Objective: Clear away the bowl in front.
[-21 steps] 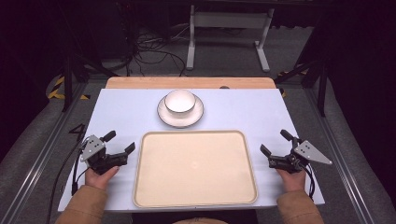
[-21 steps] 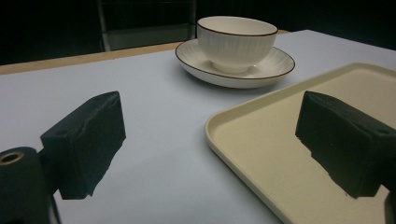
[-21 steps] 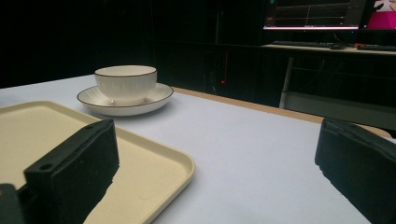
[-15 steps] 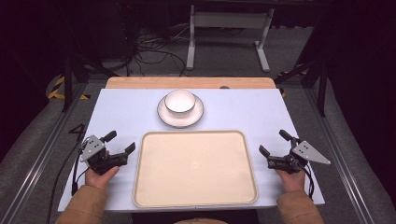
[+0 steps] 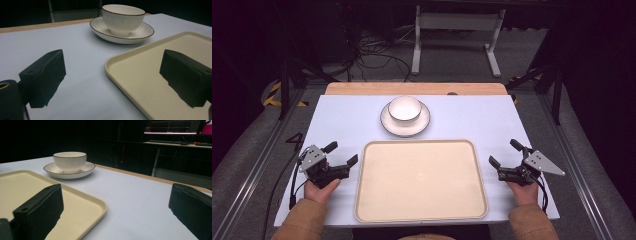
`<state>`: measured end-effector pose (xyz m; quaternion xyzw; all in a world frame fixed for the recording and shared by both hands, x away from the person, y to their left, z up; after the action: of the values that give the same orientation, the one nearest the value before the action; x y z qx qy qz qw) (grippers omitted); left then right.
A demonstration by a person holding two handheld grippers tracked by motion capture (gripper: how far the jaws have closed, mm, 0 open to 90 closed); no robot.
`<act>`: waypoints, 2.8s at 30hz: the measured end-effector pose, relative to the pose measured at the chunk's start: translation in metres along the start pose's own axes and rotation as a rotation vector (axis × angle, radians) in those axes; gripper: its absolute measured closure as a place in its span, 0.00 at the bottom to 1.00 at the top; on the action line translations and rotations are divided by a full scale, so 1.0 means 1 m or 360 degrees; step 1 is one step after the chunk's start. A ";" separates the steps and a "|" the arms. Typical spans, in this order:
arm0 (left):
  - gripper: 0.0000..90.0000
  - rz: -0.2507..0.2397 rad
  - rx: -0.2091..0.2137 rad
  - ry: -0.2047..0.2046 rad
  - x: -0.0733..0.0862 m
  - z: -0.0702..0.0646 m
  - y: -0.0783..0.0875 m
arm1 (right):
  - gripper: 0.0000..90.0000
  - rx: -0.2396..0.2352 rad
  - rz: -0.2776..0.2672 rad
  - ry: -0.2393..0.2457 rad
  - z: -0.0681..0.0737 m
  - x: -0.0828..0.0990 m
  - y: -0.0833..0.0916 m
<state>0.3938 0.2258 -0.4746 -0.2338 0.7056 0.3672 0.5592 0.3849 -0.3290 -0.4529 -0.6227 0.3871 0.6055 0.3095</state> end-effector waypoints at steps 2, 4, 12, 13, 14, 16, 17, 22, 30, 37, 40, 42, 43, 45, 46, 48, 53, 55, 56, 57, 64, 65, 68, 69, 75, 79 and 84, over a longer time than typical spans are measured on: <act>0.08 0.0005 -0.0002 0.0000 0.000 0.000 0.000 | 0.00 -0.0002 0.0002 0.0000 0.000 0.000 0.000; 0.08 0.0009 0.0001 0.0003 0.000 0.000 0.001 | 0.00 -0.0006 0.0003 -0.0004 0.000 0.000 -0.001; 0.10 -0.0031 -0.0040 -0.0034 -0.015 -0.003 0.006 | 0.00 0.0003 0.0025 -0.0033 0.000 0.001 -0.001; 0.10 -0.0035 -0.0035 -0.0038 -0.018 -0.004 0.006 | 0.00 0.0004 0.0026 -0.0032 0.000 0.002 -0.002; 0.10 -0.0041 -0.0028 -0.0036 -0.021 -0.005 0.007 | 0.00 0.0006 0.0033 -0.0031 0.000 0.002 -0.002; 0.10 -0.0058 -0.0007 -0.0031 -0.027 -0.008 0.007 | 0.00 -0.0003 0.0042 -0.0037 0.000 0.002 -0.002; 0.10 -0.0061 0.0006 -0.0027 -0.030 -0.009 0.007 | 0.00 0.0000 0.0045 -0.0038 0.000 0.002 -0.002; 0.09 -0.0055 0.0029 -0.0038 -0.040 -0.012 0.007 | 0.00 0.0005 0.0050 -0.0052 0.000 0.003 -0.003; 0.09 -0.0054 0.0040 -0.0044 -0.058 -0.014 0.010 | 0.00 0.0013 0.0079 -0.0050 -0.001 0.004 -0.003; 0.09 -0.0067 0.0042 -0.0053 -0.067 -0.017 0.012 | 0.00 0.0011 0.0079 -0.0056 -0.001 0.004 -0.003; 0.09 -0.0056 0.0048 -0.0065 -0.071 -0.019 0.010 | 0.00 0.0011 0.0080 -0.0059 -0.001 0.005 -0.004; 0.09 -0.0046 0.0044 -0.0083 -0.073 -0.019 0.007 | 0.00 0.0014 0.0080 -0.0058 -0.001 0.005 -0.004; 0.09 -0.0040 0.0047 -0.0082 -0.074 -0.020 0.005 | 0.00 0.0014 0.0080 -0.0058 -0.001 0.005 -0.004; 0.09 -0.0039 0.0060 -0.0082 -0.078 -0.021 0.000 | 0.00 0.0017 0.0080 -0.0056 -0.001 0.005 -0.003; 0.09 -0.0039 0.0066 -0.0089 -0.080 -0.022 -0.002 | 0.00 0.0019 0.0081 -0.0056 -0.001 0.005 -0.003; 0.09 -0.0029 0.0081 -0.0114 -0.084 -0.024 -0.006 | 0.00 0.0020 0.0082 -0.0058 -0.001 0.005 -0.003; 0.09 0.0002 0.0098 -0.0175 -0.094 -0.028 -0.022 | 0.00 0.0020 0.0083 -0.0066 -0.002 0.005 -0.003; 0.09 0.0007 0.0109 -0.0161 -0.096 -0.027 -0.028 | 0.00 0.0020 0.0084 -0.0067 -0.002 0.005 -0.003; 0.09 0.0007 0.0114 -0.0152 -0.097 -0.027 -0.031 | 0.00 0.0021 0.0083 -0.0067 -0.002 0.005 -0.003; 0.09 0.0007 0.0114 -0.0152 -0.097 -0.027 -0.031 | 0.00 0.0021 0.0083 -0.0067 -0.002 0.005 -0.003; 0.09 -0.0004 0.0134 -0.0101 -0.108 -0.025 -0.047 | 0.00 0.0020 0.0082 -0.0076 -0.002 0.005 -0.004; 0.09 -0.0004 0.0134 -0.0101 -0.108 -0.025 -0.047 | 0.00 0.0020 0.0082 -0.0076 -0.002 0.005 -0.004; 0.09 -0.0004 0.0132 -0.0079 -0.111 -0.024 -0.054 | 0.00 0.0017 0.0081 -0.0082 -0.002 0.005 -0.004; 0.09 -0.0003 0.0129 -0.0084 -0.113 -0.023 -0.055 | 0.00 0.0015 0.0080 -0.0083 -0.002 0.005 -0.004; 0.09 0.0024 0.0080 -0.0090 -0.118 -0.016 -0.068 | 0.00 0.0014 0.0080 -0.0085 -0.002 0.005 -0.004; 0.09 0.0043 0.0063 -0.0069 -0.120 -0.011 -0.077 | 0.00 0.0009 0.0079 -0.0086 -0.002 0.005 -0.004; 0.10 0.0055 0.0047 -0.0059 -0.124 -0.008 -0.085 | 0.00 0.0003 0.0078 -0.0084 -0.002 0.005 -0.004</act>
<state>0.4844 0.1568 -0.3767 -0.2064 0.7044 0.3706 0.5691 0.3887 -0.3290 -0.4579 -0.5965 0.3946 0.6288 0.3053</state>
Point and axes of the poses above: each handheld gripper's, and its own axes: y roughly backward along the jaws, x roughly out of its underside, z roughly to its left, the point moved 4 cm from there along -y, roughly forward along the jaws, and after that the axes turned 3 degrees about x, right-handed, at the moved point
